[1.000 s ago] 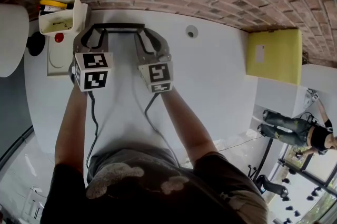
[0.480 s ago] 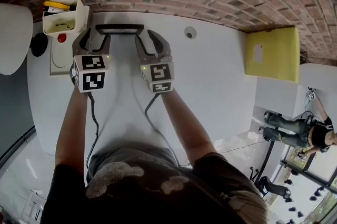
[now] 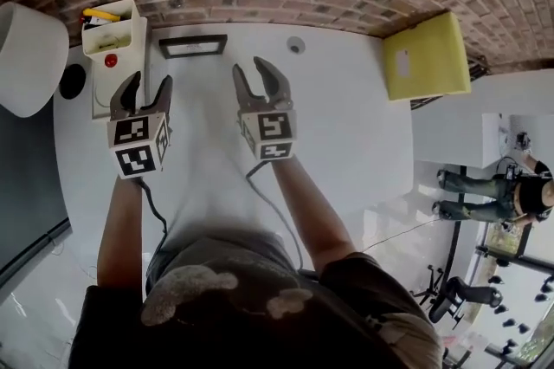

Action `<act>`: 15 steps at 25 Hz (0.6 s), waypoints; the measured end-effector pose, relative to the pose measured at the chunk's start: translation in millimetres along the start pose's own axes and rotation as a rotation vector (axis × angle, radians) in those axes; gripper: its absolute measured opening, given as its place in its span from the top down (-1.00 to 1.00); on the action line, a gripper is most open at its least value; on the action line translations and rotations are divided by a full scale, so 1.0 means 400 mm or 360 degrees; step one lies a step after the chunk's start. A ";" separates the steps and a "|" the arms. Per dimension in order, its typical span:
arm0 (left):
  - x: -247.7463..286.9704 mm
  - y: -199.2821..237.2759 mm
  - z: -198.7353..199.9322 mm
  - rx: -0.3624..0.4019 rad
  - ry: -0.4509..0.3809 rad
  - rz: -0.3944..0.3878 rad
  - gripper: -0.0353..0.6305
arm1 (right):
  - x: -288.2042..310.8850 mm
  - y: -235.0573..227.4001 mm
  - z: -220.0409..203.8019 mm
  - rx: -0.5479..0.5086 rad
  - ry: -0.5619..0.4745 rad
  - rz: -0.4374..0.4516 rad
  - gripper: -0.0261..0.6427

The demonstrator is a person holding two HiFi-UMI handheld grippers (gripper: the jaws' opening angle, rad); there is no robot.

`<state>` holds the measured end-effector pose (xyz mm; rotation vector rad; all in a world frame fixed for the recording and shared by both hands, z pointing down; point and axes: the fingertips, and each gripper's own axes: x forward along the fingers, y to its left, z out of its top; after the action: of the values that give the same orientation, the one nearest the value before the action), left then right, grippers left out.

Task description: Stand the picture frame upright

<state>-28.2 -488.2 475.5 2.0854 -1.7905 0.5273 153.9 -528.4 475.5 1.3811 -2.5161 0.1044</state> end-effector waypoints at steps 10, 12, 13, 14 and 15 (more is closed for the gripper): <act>-0.195 -0.006 0.027 0.0049 -0.0144 -0.0202 0.34 | -0.185 0.080 0.092 0.0016 -0.0078 -0.0200 0.53; -0.233 0.003 0.021 0.0050 -0.0158 -0.0239 0.40 | -0.212 0.111 0.109 0.0027 -0.0102 -0.0229 0.59; -0.252 0.010 0.019 0.0052 -0.0167 -0.0251 0.45 | -0.227 0.126 0.113 0.0037 -0.0097 -0.0241 0.61; -0.270 0.017 0.017 0.0054 -0.0177 -0.0263 0.50 | -0.241 0.142 0.117 0.0047 -0.0092 -0.0252 0.61; -0.288 0.023 0.015 0.0055 -0.0188 -0.0274 0.52 | -0.255 0.156 0.124 0.0051 -0.0100 -0.0267 0.61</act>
<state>-52.7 -393.3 414.1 2.3114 -1.6525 0.3978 143.9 -420.7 404.7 1.6253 -2.4459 0.0695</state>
